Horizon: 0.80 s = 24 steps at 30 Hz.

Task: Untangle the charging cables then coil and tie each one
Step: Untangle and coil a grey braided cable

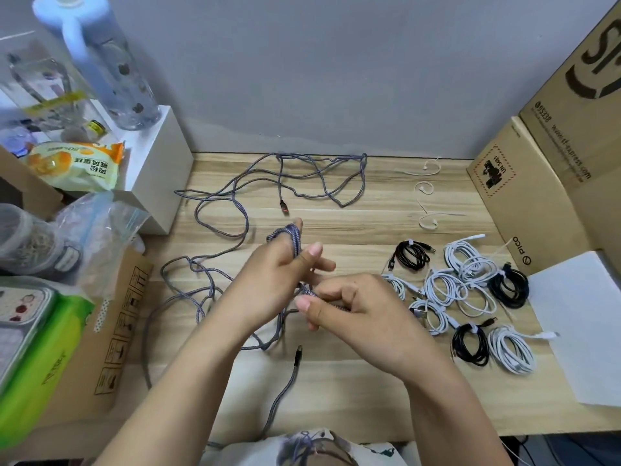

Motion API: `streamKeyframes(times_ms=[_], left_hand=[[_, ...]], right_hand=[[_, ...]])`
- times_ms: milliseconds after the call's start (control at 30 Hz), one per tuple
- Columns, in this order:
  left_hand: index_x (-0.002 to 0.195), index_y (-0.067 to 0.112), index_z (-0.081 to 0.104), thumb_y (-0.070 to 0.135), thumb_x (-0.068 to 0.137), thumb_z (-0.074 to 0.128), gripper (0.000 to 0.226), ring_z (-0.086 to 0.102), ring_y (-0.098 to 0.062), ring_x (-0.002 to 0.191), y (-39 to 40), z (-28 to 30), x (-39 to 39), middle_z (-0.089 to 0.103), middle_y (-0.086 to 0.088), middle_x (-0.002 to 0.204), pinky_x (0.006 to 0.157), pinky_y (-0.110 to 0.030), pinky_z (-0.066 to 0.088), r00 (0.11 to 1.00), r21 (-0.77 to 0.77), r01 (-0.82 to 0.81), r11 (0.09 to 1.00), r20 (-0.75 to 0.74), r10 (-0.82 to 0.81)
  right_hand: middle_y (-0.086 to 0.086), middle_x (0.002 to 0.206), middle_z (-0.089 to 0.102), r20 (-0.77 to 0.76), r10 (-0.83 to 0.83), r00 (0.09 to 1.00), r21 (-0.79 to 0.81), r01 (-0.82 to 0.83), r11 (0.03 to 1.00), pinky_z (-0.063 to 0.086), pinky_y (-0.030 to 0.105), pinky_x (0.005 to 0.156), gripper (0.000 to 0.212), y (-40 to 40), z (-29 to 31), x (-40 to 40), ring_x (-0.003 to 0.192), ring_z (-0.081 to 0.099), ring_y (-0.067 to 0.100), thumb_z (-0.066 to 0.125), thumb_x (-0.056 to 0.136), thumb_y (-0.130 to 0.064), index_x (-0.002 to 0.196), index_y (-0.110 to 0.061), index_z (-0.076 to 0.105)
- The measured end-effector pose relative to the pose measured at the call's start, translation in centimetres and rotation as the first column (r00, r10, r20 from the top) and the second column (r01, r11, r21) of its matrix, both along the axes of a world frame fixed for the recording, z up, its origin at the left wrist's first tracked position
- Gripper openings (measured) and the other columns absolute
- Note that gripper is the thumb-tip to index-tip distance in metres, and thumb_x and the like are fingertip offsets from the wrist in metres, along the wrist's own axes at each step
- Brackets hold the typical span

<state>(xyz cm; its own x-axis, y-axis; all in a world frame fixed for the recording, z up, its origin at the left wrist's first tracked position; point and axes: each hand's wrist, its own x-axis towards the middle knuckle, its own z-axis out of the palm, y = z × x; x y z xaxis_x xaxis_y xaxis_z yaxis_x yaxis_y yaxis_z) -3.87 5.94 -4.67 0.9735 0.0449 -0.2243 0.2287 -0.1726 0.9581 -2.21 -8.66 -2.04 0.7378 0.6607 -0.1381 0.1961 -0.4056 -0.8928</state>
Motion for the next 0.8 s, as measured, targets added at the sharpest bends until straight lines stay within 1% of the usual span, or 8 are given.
streamKeyframes(times_ms=[67,133,233,300,400,500,667,800], left_hand=[[0.104,0.003,0.061,0.039,0.094,0.039,0.043,0.052,0.017,0.097,0.0,0.1,-0.3,0.066,0.004,0.111,0.078,-0.006,0.039,0.999,0.186,0.051,0.981,-0.019,-0.048],[0.079,0.017,0.058,0.059,0.083,0.027,0.053,0.056,0.01,0.091,-0.6,0.8,-0.5,0.067,0.002,0.098,0.078,-0.009,0.039,0.999,0.222,0.036,0.974,-0.039,-0.028],[0.064,0.023,0.056,0.079,0.075,0.011,0.074,0.06,-0.008,0.056,-0.9,1.9,-1.2,0.066,-0.001,0.064,0.072,-0.021,0.047,0.98,0.014,0.167,0.986,-0.115,-0.165],[0.064,0.015,0.064,0.085,0.071,0.009,0.09,0.045,-0.018,0.038,-0.4,1.8,-1.6,0.052,-0.001,0.042,0.074,-0.031,0.052,0.928,-0.174,0.329,0.928,-0.126,-0.352],[0.076,0.014,0.068,0.079,0.078,0.032,0.074,0.025,-0.013,0.034,0.4,2.1,-1.7,0.034,0.009,0.037,0.067,-0.029,0.051,0.868,-0.535,0.397,0.746,-0.045,-0.494],[0.082,0.013,0.063,0.051,0.093,0.045,0.043,0.023,-0.006,0.035,1.0,2.4,-1.3,0.026,0.011,0.046,0.068,-0.024,0.052,0.833,-0.803,0.41,0.433,0.136,-0.536],[0.096,-0.003,0.055,0.017,0.101,0.037,0.027,0.013,-0.009,0.04,1.0,3.5,-0.9,0.019,0.007,0.048,0.076,-0.033,0.049,0.882,-0.956,0.279,-0.091,0.292,-0.369],[0.122,-0.009,0.046,0.012,0.101,0.036,0.032,0.02,-0.013,0.043,1.2,3.9,-0.6,0.026,-0.003,0.055,0.088,-0.037,0.047,0.977,-0.985,0.136,-0.101,0.151,-0.154]], right_hand=[[0.001,0.048,0.042,0.029,-0.039,0.999,0.033,0.038,0.999,0.037,0.029,0.056,0.035,-0.3,0.0,0.2,0.072,0.066,0.002,0.06,0.078,-0.036,0.053,-0.011,0.058],[0.003,0.045,0.038,0.061,-0.051,0.997,0.054,0.048,0.997,0.033,0.025,0.048,0.031,-0.7,0.5,0.3,0.048,0.055,0.003,0.064,0.074,-0.032,0.058,-0.005,0.061],[-0.006,0.036,0.044,0.11,-0.038,0.993,0.166,0.019,0.986,0.029,0.013,0.044,0.02,-1.1,1.6,0.7,0.034,0.036,0.002,0.075,0.075,-0.014,0.057,-0.008,0.067],[-0.004,0.038,0.047,0.036,-0.097,0.995,0.299,0.082,0.951,0.033,0.021,0.043,0.015,-1.1,1.7,1.1,0.035,0.038,0.001,0.08,0.069,-0.013,0.059,-0.013,0.068],[-0.008,0.044,0.055,-0.202,-0.242,0.949,0.434,0.309,0.847,0.036,0.012,0.048,0.012,-0.9,1.0,1.6,0.042,0.045,-0.001,0.075,0.06,-0.016,0.059,-0.012,0.064],[-0.015,0.044,0.047,-0.274,-0.222,0.936,0.437,0.327,0.838,0.028,0.009,0.043,0.017,-0.6,-0.1,1.9,0.04,0.035,-0.001,0.068,0.079,-0.027,0.064,-0.019,0.066],[-0.011,0.046,0.029,-0.551,-0.013,0.835,0.477,0.327,0.816,0.017,0.012,0.038,0.024,0.4,-1.4,1.4,0.036,0.02,0.0,0.066,0.08,-0.043,0.063,-0.025,0.063],[-0.01,0.05,0.024,-0.749,0.332,0.574,0.581,0.325,0.746,0.021,0.007,0.037,0.023,0.3,-1.6,1.0,0.034,0.018,-0.003,0.053,0.086,-0.037,0.071,-0.02,0.056]])
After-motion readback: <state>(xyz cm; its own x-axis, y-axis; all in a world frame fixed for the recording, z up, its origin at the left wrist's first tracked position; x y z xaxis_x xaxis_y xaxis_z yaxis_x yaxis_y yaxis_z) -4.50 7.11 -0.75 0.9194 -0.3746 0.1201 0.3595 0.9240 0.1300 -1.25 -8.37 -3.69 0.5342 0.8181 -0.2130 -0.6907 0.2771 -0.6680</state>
